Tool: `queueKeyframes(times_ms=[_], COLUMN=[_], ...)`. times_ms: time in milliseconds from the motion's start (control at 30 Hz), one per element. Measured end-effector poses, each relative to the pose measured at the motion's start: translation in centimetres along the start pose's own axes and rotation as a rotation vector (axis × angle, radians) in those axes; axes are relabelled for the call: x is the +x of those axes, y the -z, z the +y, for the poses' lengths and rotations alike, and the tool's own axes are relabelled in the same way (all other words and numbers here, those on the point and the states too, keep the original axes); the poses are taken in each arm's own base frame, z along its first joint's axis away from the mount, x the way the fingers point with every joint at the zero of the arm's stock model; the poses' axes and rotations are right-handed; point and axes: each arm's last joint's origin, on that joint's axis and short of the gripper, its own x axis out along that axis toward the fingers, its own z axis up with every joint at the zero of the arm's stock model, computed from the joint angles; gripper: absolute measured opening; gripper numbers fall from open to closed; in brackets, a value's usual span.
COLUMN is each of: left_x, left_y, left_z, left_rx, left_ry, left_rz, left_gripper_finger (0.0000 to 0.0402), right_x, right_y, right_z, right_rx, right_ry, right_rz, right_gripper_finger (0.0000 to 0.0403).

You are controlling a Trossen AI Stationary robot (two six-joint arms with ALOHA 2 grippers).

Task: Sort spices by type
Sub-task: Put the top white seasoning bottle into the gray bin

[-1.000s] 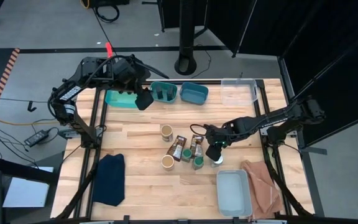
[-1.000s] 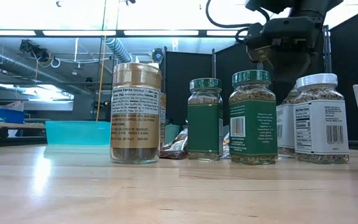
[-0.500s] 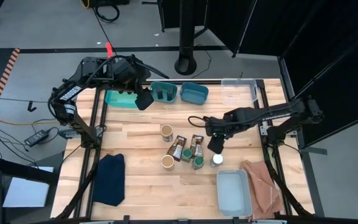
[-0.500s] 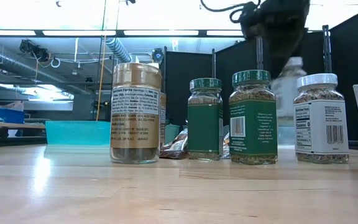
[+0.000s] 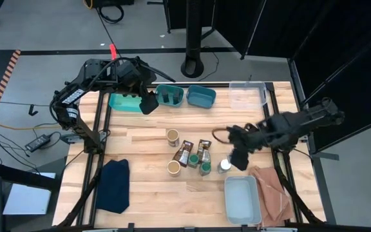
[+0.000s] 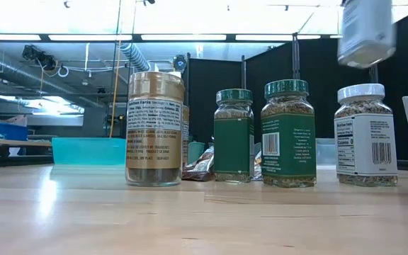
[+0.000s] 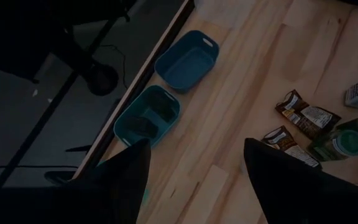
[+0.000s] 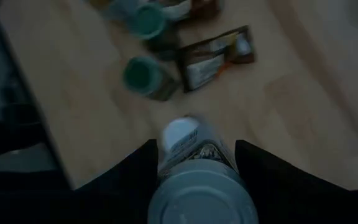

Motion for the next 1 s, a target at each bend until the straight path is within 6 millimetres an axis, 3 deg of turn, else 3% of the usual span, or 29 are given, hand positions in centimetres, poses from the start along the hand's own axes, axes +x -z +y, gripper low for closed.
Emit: queueKeyframes(times_ms=[200, 533, 1000], left_x=[0.0, 0.0, 0.0], left_y=[0.0, 0.0, 0.0], left_z=[0.0, 0.0, 0.0], left_rx=[0.000, 0.000, -0.001], left_ry=[0.000, 0.000, 0.000], left_rz=[0.000, 0.000, -0.002], left_gripper_finger=[0.0264, 0.0264, 0.0264], right_x=[0.0, 2.9, 8.3], right_y=[3.2, 6.9, 8.3], right_z=[2.6, 6.4, 8.6], right_rx=[0.033, 0.086, 0.076], right_ry=[-0.017, 0.062, 0.211], right_rz=[0.023, 0.097, 0.201], right_gripper_finger=[0.0205, 0.0205, 0.0205])
